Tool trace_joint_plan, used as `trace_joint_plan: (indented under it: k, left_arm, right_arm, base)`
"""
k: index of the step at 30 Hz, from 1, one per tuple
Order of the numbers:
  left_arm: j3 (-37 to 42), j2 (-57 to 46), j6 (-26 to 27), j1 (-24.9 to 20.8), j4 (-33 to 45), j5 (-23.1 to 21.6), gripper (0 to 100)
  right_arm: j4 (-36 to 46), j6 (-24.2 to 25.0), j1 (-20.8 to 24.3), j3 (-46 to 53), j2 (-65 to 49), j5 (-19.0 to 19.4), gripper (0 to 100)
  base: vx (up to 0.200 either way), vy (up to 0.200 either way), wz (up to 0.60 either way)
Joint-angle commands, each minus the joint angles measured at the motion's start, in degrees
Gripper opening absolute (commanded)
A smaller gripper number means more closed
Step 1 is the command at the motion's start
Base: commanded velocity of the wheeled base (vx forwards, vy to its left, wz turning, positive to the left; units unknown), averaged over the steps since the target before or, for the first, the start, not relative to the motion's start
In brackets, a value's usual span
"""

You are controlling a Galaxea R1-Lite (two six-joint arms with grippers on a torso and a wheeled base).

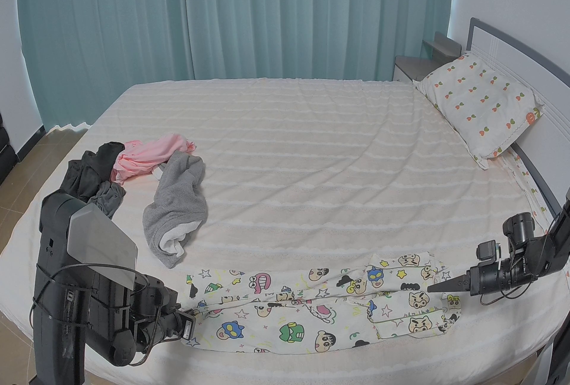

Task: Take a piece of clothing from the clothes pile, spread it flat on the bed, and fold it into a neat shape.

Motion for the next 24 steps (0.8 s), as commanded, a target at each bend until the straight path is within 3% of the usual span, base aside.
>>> trace_joint_plan:
  k: [1, 7, 12, 14, 17, 24]
  left_arm:
    - [0.7, 0.2, -0.1, 0.3, -1.0, 0.1, 100]
    - [5.1, -5.8, -3.4, 2.5, -1.0, -0.8, 100]
    - [5.8, -10.9, -12.8, 4.6, -1.0, -3.5, 100]
    - [6.1, -11.0, -14.7, 4.9, -1.0, -4.1, 100]
    - [6.9, -11.2, -24.7, 4.9, -1.0, -6.6, 100]
    - [2.1, -4.4, -29.7, 4.4, -1.0, -5.8, 100]
  right_arm:
    - [0.0, 0.0, 0.0, 0.2, 0.0, 0.0, 100]
    - [0.0, 0.0, 0.0, 0.3, 0.0, 0.0, 100]
    - [0.0, 0.0, 0.1, 0.3, 0.0, 0.0, 100]
    - [0.0, 0.0, 0.1, 0.3, 0.0, 0.0, 100]
    - [0.0, 0.0, 0.0, 0.3, 0.0, 0.0, 100]
    - [0.0, 0.0, 0.1, 0.2, 0.1, -0.1, 100]
  base:
    - [0.000, 0.000, 0.00]
    - [0.000, 0.000, 0.00]
    - [0.000, 0.000, 0.00]
    - [0.000, 0.000, 0.00]
    - [0.000, 0.000, 0.00]
    - [0.000, 0.000, 0.00]
